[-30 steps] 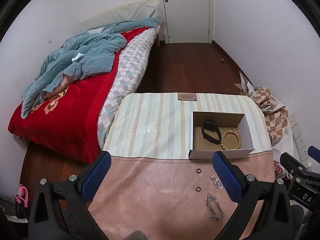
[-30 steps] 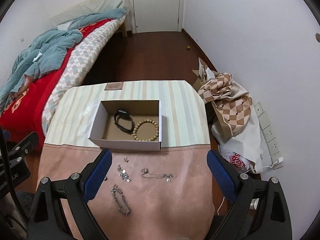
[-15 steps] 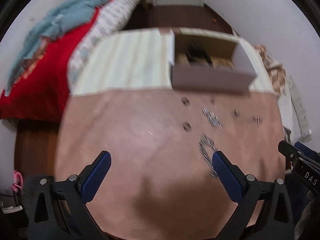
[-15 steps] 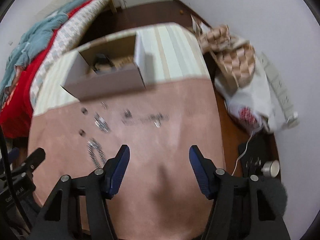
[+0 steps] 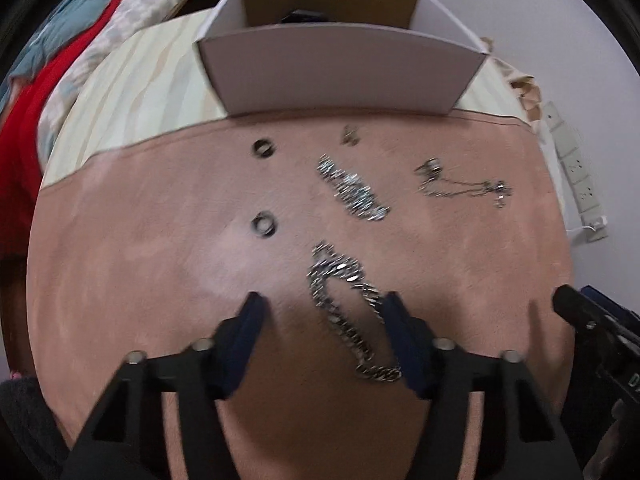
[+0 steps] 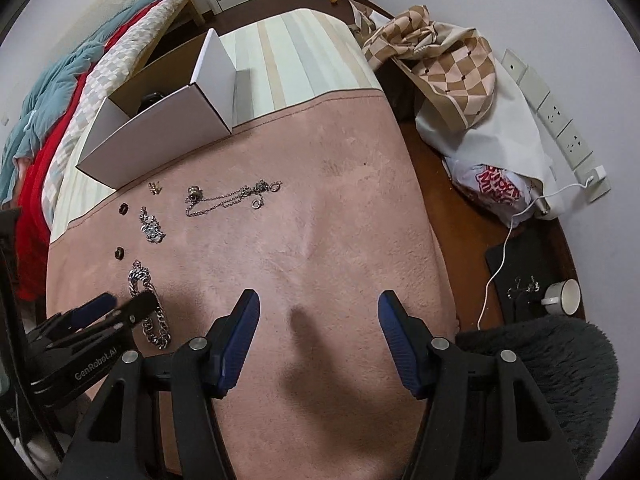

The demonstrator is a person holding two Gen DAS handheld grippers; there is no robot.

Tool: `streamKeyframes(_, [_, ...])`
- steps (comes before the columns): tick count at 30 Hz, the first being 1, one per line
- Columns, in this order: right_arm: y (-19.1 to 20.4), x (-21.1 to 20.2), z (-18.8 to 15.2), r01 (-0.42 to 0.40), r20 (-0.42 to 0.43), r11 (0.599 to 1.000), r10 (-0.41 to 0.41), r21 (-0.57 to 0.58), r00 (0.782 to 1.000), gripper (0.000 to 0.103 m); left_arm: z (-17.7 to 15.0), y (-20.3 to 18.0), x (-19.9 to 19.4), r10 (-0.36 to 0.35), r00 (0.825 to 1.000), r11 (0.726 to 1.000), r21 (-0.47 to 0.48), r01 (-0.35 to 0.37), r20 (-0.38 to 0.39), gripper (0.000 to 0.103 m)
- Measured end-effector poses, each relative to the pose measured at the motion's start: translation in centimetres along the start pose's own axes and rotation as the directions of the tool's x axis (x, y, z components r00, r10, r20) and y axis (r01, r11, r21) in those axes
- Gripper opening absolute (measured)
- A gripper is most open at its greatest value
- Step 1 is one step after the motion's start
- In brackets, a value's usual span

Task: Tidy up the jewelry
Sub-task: 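Grasp the thick silver curb-chain bracelet with the left gripper while the right gripper approaches the ornate bracelet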

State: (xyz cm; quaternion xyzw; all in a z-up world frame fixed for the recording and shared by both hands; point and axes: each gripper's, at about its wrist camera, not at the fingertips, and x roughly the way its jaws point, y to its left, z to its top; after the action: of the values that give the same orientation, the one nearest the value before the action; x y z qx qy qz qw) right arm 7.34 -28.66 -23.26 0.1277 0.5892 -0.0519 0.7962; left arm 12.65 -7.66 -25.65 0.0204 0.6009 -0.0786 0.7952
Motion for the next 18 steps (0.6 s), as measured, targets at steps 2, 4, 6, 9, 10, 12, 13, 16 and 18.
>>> streamKeyframes(2, [0.1, 0.3, 0.2, -0.006, -0.005, 1.000, 0.006, 0.004, 1.000, 0.064, 0.4, 0.1, -0.3, -0.054, 0.999, 0.999, 0.001, 0.054, 0.004, 0.004])
streamKeyframes(4, [0.1, 0.5, 0.4, -0.014, -0.009, 1.000, 0.014, 0.009, 1.000, 0.064, 0.7, 0.5, -0.5, -0.062, 0.998, 0.998, -0.005, 0.062, -0.004, 0.003])
streamKeyframes(6, [0.2, 0.6, 0.7, -0.021, -0.010, 1.000, 0.021, 0.011, 1.000, 0.064, 1.0, 1.3, -0.6, -0.063, 0.998, 0.998, -0.026, 0.063, -0.003, 0.002])
streamKeyframes(9, [0.6, 0.6, 1.3, -0.037, -0.007, 0.999, 0.037, 0.007, 0.999, 0.064, 1.1, 3.2, -1.5, -0.079, 0.997, 0.994, -0.076, 0.079, 0.005, 0.002])
streamKeyframes(10, [0.8, 0.6, 1.4, -0.042, -0.006, 0.999, 0.042, 0.006, 0.999, 0.064, 1.1, 3.8, -1.9, -0.077, 0.997, 0.993, -0.086, 0.078, 0.014, 0.002])
streamKeyframes(12, [1.0, 0.6, 1.7, -0.064, -0.004, 0.998, 0.064, 0.005, 0.998, 0.064, 1.0, 4.7, -2.9, -0.072, 0.997, 0.992, -0.098, 0.075, 0.035, 0.002])
streamKeyframes(13, [1.4, 0.6, 2.0, -0.086, -0.005, 0.996, 0.086, 0.002, 0.996, 0.064, 1.0, 5.2, -3.4, -0.074, 0.996, 0.992, -0.104, 0.078, 0.046, 0.002])
streamKeyframes(16, [2.7, 0.8, 2.6, -0.121, 0.000, 0.992, 0.121, -0.025, 0.993, 0.064, 1.1, 6.6, -4.5, -0.075, 0.994, 0.990, -0.113, 0.083, 0.075, 0.002])
streamKeyframes(18, [3.9, 1.0, 2.8, -0.142, -0.004, 0.989, 0.142, -0.053, 0.990, 0.064, 1.2, 7.4, -5.1, -0.076, 0.993, 0.989, -0.121, 0.087, 0.095, 0.002])
